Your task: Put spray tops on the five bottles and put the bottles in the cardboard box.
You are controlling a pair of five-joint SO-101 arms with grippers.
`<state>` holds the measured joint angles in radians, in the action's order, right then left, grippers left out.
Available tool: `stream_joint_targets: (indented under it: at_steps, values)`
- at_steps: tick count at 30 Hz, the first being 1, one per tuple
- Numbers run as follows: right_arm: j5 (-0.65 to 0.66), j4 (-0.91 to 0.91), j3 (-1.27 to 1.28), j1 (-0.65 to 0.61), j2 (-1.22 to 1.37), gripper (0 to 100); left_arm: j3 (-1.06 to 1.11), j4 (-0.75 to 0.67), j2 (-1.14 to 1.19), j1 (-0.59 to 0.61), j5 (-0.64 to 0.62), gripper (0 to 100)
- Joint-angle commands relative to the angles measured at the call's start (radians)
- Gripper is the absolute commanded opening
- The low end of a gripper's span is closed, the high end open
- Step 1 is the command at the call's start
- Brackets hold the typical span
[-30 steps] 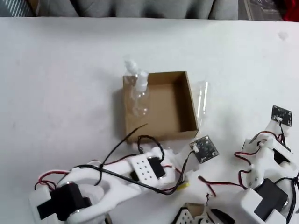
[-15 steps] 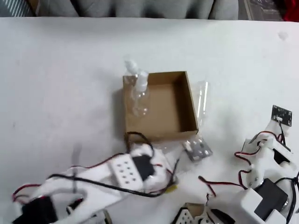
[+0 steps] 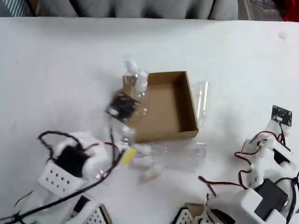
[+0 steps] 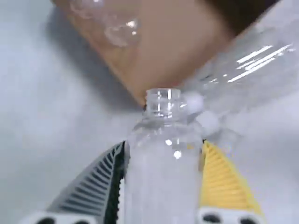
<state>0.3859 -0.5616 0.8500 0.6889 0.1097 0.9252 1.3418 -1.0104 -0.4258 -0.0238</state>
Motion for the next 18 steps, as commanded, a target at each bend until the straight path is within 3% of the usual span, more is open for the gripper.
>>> stream_joint_targets:
  at_steps: [1,4,7,12,18]
  values:
    - [0.011,0.015,-0.032,-0.025,0.101,1.7,0.077,-0.034,-0.084,0.246,0.068,2]
    - [0.011,0.015,-0.031,-0.025,0.101,1.7,0.170,-0.147,-0.082,0.401,0.175,2]
    - [0.011,0.015,-0.031,-0.025,0.101,1.7,0.278,-0.296,-0.082,0.484,0.206,2]
    - [0.011,0.015,-0.031,-0.025,0.101,1.7,0.364,-0.399,-0.073,0.489,0.207,2]
    - [0.011,0.015,-0.031,-0.025,0.101,1.7,0.270,-0.433,0.125,0.487,0.203,2]
